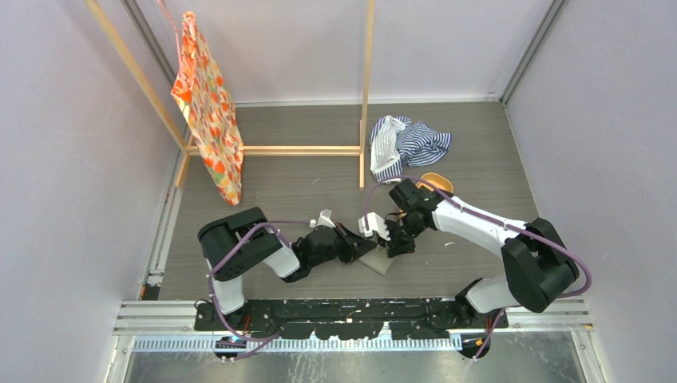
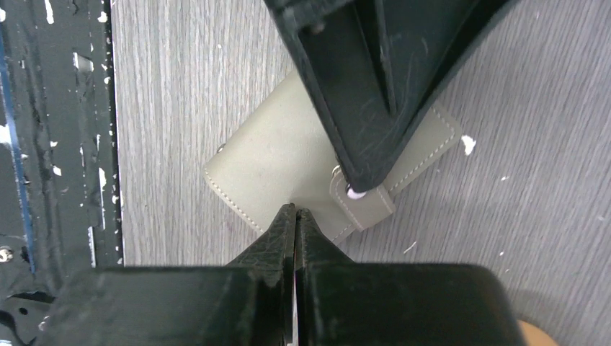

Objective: Put the credit cards into the card holder
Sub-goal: Close the card holder at the center of the board.

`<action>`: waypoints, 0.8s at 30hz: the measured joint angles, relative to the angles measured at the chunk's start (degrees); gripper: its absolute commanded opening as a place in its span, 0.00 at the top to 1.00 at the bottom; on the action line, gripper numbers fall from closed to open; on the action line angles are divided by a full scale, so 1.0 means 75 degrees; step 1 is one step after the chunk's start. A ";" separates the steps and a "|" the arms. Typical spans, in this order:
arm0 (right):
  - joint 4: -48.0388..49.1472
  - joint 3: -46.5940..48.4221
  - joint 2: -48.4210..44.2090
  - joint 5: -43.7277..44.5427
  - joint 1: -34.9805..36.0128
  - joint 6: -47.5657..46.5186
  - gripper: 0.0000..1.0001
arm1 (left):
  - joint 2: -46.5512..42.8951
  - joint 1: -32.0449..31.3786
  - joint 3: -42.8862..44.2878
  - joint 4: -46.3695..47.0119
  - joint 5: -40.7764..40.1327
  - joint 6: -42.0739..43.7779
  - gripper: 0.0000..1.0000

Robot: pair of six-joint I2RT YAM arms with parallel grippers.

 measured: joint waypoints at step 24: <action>0.0055 0.0289 0.0516 0.0600 0.0472 0.0187 0.99 | 0.0000 -0.0140 -0.0157 0.0073 0.0017 -0.0140 1.00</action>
